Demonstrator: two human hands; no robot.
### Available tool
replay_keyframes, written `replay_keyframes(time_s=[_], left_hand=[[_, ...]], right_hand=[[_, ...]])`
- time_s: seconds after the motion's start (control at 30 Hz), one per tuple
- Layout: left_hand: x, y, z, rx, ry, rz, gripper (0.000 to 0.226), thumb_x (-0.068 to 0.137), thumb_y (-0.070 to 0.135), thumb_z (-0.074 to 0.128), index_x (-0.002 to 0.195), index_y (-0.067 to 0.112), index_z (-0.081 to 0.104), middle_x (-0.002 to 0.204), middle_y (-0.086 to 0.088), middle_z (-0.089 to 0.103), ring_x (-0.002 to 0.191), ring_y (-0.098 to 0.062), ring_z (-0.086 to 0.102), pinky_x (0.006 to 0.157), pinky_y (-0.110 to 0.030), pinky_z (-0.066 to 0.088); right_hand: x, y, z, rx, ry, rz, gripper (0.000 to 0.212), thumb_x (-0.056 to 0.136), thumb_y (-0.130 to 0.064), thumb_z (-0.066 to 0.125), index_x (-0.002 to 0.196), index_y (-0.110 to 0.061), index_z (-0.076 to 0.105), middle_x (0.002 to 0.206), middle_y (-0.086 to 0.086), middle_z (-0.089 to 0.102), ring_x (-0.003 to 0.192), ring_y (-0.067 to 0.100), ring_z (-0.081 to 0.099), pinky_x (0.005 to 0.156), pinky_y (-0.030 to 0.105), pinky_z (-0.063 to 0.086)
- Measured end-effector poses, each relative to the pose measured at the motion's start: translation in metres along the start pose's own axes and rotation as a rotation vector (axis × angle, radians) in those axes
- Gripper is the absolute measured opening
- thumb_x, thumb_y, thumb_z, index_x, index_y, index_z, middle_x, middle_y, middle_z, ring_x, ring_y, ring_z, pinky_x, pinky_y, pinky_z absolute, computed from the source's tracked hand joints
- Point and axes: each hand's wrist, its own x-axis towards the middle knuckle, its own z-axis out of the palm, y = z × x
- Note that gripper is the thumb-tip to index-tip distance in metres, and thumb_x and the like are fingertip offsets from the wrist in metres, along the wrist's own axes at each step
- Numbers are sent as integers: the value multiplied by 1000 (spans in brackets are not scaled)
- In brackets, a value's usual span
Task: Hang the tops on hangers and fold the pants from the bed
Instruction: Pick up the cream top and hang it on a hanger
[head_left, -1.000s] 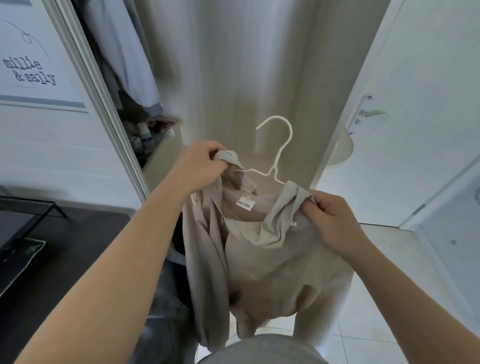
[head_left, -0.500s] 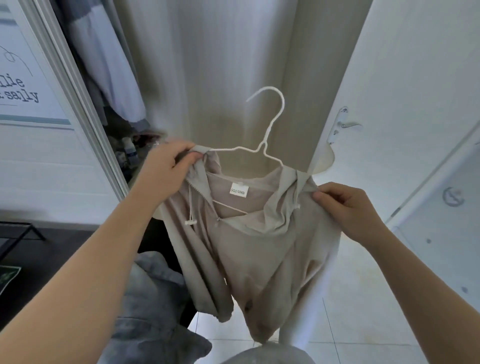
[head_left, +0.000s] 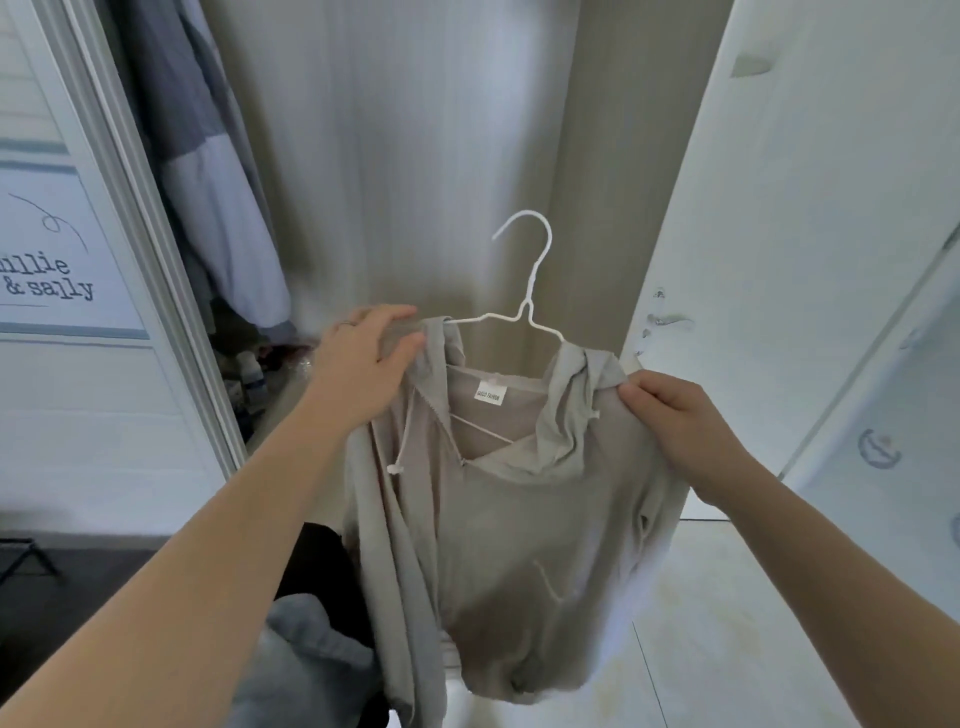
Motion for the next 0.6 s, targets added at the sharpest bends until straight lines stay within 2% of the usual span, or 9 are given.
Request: replay_keyframes(time_s=[0.1,0.17,0.27,0.37,0.43,0.47,0.53,0.6], left_hand=[[8,14,-4,-84,-37,28,36,99,36,59,133,24,61,135,-8,60,121,-31,56,112,-42,36],[12,25,-8,-134,-78,55,32,99,33,59,130,22,62,134,-5,60,121,-27,56,111,-36,36],[19,38,-14,-206,-149,101,25,100,29,58,123,20,66,123,2,65,117,-10,57,104,-23,38],[29,48,-23,-262,-179,136,17,100,30,58,111,23,68,110,10,70,98,4,61,95,-14,42],[37,52,-30,-303,-179,152,16,100,35,57,104,25,69,101,13,72,96,2,62,95,-20,45],[41,54,-34,-325,-178,160,17,99,39,57,102,27,70,98,14,72,96,-1,64,96,-25,46],[50,58,-41,-360,-179,180,26,93,53,57,99,31,70,96,19,71,96,0,64,96,-28,48],[61,63,-47,-385,-178,191,42,79,68,55,98,33,69,95,18,71,96,-1,65,93,-26,49]], right_hand=[[14,-18,7,155,4,72,37,102,-23,54,88,10,52,82,9,51,79,18,46,78,35,35],[28,-33,13,263,18,102,36,102,-22,54,95,13,54,88,12,55,83,22,49,81,37,37],[53,-65,23,441,-3,111,26,102,-18,53,104,4,66,96,14,69,87,24,64,83,35,50],[81,-97,33,606,-116,89,21,99,-14,56,112,1,64,100,18,67,91,29,64,83,36,53],[100,-116,39,637,-169,58,13,98,-10,57,103,0,63,94,21,60,85,30,61,81,35,52],[111,-124,41,645,-187,38,10,98,-9,56,92,-2,61,85,19,58,73,26,62,73,31,54],[134,-139,46,658,-209,-5,22,98,-9,56,76,-11,58,70,10,59,57,18,61,54,24,52],[158,-155,49,653,-216,-48,23,98,-9,57,76,-12,59,68,6,64,59,17,63,55,26,54]])
